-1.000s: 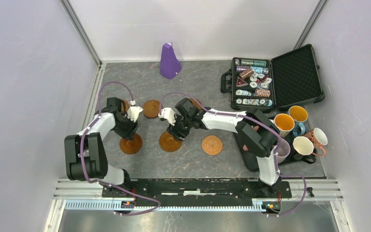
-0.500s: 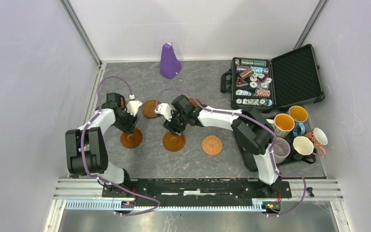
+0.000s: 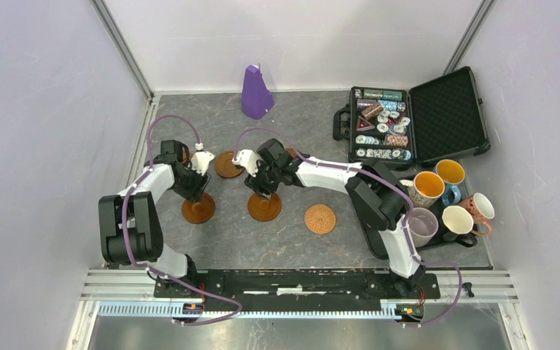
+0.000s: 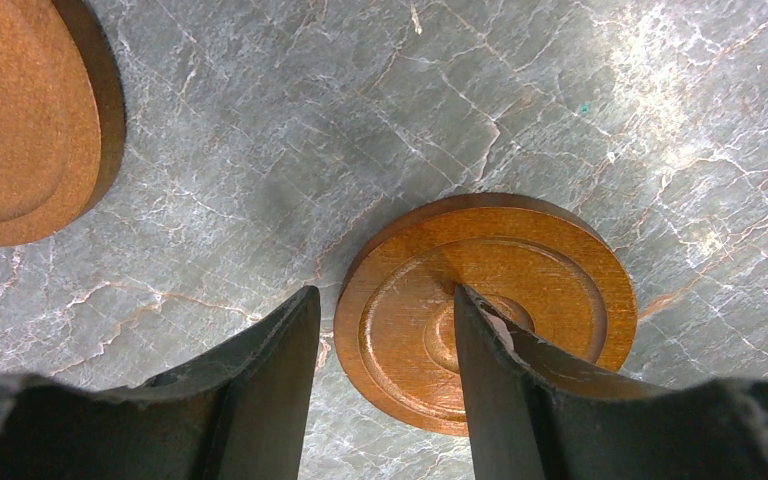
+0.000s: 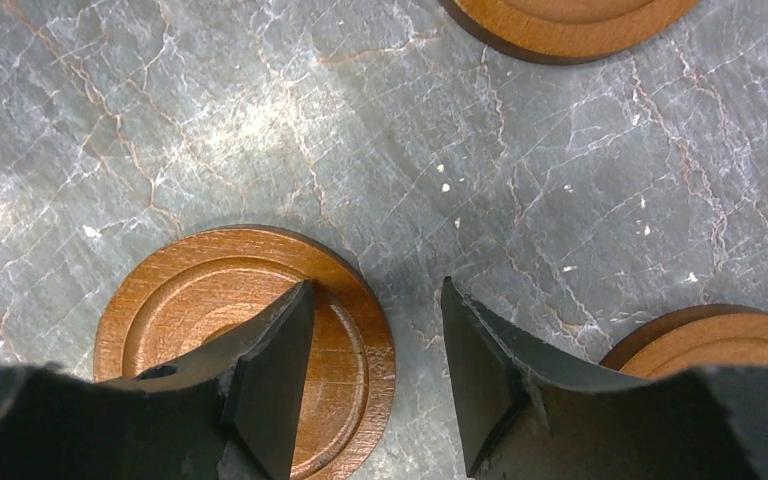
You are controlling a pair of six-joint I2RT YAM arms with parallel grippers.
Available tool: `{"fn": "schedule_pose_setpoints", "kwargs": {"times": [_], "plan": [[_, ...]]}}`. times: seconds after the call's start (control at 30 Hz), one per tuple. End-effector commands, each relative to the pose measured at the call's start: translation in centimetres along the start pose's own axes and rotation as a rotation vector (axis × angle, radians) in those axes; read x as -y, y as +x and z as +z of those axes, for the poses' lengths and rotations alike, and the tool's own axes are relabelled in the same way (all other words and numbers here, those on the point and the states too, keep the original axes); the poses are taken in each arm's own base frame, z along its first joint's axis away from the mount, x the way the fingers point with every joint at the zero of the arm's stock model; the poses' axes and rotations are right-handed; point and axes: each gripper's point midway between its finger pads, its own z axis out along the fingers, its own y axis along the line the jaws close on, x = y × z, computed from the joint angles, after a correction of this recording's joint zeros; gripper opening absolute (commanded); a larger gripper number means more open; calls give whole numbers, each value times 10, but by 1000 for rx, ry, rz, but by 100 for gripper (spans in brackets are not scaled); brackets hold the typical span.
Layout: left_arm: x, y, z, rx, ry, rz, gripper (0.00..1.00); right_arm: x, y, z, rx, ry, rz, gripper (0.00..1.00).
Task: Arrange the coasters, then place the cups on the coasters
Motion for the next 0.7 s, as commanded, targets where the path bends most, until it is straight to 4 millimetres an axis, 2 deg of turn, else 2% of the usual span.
{"fn": "schedule_pose_setpoints", "kwargs": {"times": [0.0,0.23,0.47,0.57,0.67], "plan": [[-7,-15,-4,50,-20,-28,59,6,-16,7,40,10,11,56],[-7,-17,-4,53,-18,-32,60,-1,-24,12,55,-18,11,56],[-6,-23,-7,74,-1,-36,62,-8,-36,6,89,-53,0,56],[-5,-28,-11,84,4,-39,68,-18,-47,1,126,-104,-9,59],[-4,-35,-20,105,17,-44,75,-23,-66,-15,181,-133,-30,64]]}}
